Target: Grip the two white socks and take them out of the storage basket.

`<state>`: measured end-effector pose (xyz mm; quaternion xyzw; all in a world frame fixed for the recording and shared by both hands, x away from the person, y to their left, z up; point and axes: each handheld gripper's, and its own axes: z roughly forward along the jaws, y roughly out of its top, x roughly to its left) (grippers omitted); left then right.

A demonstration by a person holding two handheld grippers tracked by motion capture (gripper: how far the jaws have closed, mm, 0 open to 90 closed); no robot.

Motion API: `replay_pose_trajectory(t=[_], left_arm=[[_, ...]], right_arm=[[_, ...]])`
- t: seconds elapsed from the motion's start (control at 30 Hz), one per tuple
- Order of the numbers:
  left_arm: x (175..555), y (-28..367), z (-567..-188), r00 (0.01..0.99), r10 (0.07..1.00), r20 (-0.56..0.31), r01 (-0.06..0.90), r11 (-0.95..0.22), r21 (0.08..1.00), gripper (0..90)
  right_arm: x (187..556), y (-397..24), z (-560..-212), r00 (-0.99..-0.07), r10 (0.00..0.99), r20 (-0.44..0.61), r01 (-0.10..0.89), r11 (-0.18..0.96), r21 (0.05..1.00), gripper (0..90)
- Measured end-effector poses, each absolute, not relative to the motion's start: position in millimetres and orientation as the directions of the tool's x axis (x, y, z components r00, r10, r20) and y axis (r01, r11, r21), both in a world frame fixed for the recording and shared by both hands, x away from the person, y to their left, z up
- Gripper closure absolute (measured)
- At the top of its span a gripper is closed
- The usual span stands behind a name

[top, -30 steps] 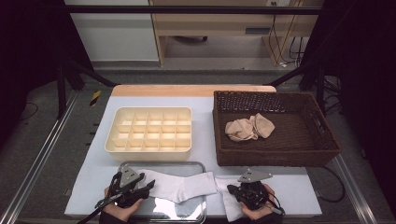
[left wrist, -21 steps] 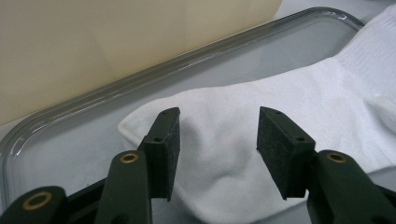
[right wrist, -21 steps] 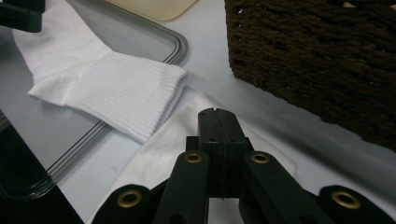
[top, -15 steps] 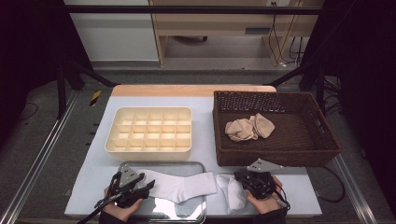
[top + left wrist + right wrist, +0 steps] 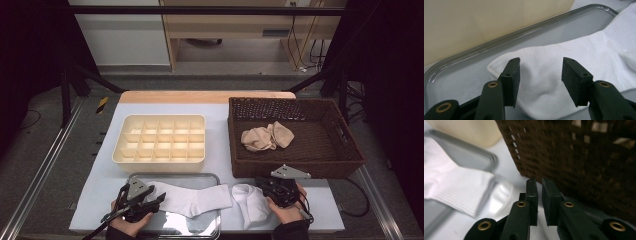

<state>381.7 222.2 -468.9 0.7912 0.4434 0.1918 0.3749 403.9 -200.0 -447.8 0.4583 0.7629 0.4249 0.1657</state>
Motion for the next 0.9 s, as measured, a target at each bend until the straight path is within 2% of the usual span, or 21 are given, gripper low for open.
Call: replay_pose_trajectory(t=[0.27,0.43,0.7,0.77,0.9], left_arm=[[381,226,-465,0.529,0.848,-0.027,0.553,-0.32,0.769,47.7],[381,229,-465,0.525,0.851,-0.026,0.556,-0.319,0.768,48.9],[382,229,-468,0.518,0.855,-0.021,0.565,-0.323,0.759,50.6],[383,230,-468,0.517,0.856,-0.022,0.566,-0.323,0.759,50.6],[383,230,-468,0.516,0.856,-0.023,0.57,-0.323,0.756,50.6]], right_arm=[[395,-158,-442,-0.626,0.769,0.128,0.521,0.29,0.803,76.1],[399,-141,-462,-0.626,0.771,0.117,0.567,0.347,0.747,69.0],[399,-137,-478,-0.614,0.785,0.083,0.588,0.385,0.711,64.0],[398,-135,-478,-0.614,0.787,0.058,0.58,0.4,0.71,66.8],[398,-136,-478,-0.607,0.795,0.026,0.576,0.417,0.703,81.6]])
